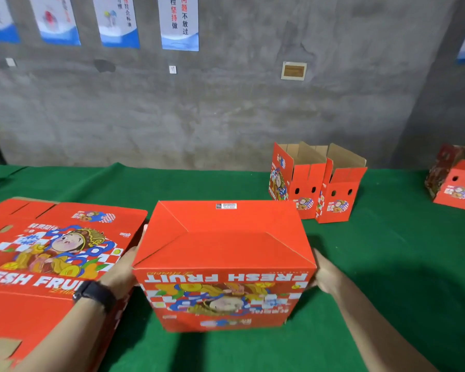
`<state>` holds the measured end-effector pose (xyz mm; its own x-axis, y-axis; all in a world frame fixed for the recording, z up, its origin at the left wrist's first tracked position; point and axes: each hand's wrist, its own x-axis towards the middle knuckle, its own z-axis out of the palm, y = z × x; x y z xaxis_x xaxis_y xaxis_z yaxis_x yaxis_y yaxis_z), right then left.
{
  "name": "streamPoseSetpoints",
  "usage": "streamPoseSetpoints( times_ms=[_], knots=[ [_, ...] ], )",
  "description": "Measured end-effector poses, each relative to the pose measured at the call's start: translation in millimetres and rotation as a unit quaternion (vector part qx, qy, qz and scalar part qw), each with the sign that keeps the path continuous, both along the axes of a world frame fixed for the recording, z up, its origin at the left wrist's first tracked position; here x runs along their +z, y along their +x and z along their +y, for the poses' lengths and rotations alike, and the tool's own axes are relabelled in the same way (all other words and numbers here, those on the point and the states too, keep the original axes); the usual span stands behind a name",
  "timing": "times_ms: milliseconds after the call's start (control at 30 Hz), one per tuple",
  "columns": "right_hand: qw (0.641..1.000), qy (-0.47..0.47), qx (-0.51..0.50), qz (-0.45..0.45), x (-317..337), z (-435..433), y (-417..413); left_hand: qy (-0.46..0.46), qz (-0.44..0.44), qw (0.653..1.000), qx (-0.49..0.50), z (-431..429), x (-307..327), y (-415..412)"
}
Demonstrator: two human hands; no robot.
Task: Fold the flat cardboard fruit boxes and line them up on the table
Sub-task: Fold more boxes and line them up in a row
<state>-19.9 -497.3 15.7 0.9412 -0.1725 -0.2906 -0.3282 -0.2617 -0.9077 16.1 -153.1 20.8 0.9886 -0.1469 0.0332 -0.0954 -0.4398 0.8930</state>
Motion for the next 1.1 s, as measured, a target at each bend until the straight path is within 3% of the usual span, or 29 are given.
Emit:
streamPoseSetpoints(
  times_ms=[100,167,267,333,367,433,567,667,767,900,1000,1100],
  knots=[
    [0.999,0.014,-0.008,-0.039,18,4,15,0.043,-0.084,0.996,0.009,3,20,-2],
    [0.998,0.037,-0.013,-0.045,26,6,21,0.096,-0.076,0.992,0.017,11,29,4],
    [0.983,0.159,0.010,-0.095,31,2,23,-0.072,0.085,0.993,0.029,15,39,14],
    [0.964,0.238,0.025,-0.119,33,-3,21,-0.248,0.215,0.944,0.012,17,35,23],
    [0.956,0.260,0.026,-0.131,33,-6,20,-0.289,0.241,0.927,0.001,17,33,26],
    [0.948,0.279,0.036,-0.146,33,-8,19,-0.278,0.237,0.931,-0.018,17,19,31],
    [0.958,0.194,0.098,-0.187,32,-14,10,-0.231,0.233,0.944,-0.024,24,-10,37],
    [0.966,0.083,0.159,-0.185,38,-8,-1,-0.144,0.221,0.964,-0.030,22,-35,42],
    [0.964,-0.063,0.107,-0.237,30,12,-7,-0.107,0.182,0.977,0.030,-1,-47,38],
    [0.931,-0.169,0.078,-0.314,-10,48,-11,-0.148,0.125,0.981,0.001,-44,-42,26],
    [0.909,-0.232,0.054,-0.343,-45,71,-8,-0.191,0.151,0.966,-0.085,-75,-34,13],
    [0.880,-0.327,0.004,-0.344,-76,88,-9,-0.255,0.156,0.948,-0.107,-98,-33,4]
  ],
)
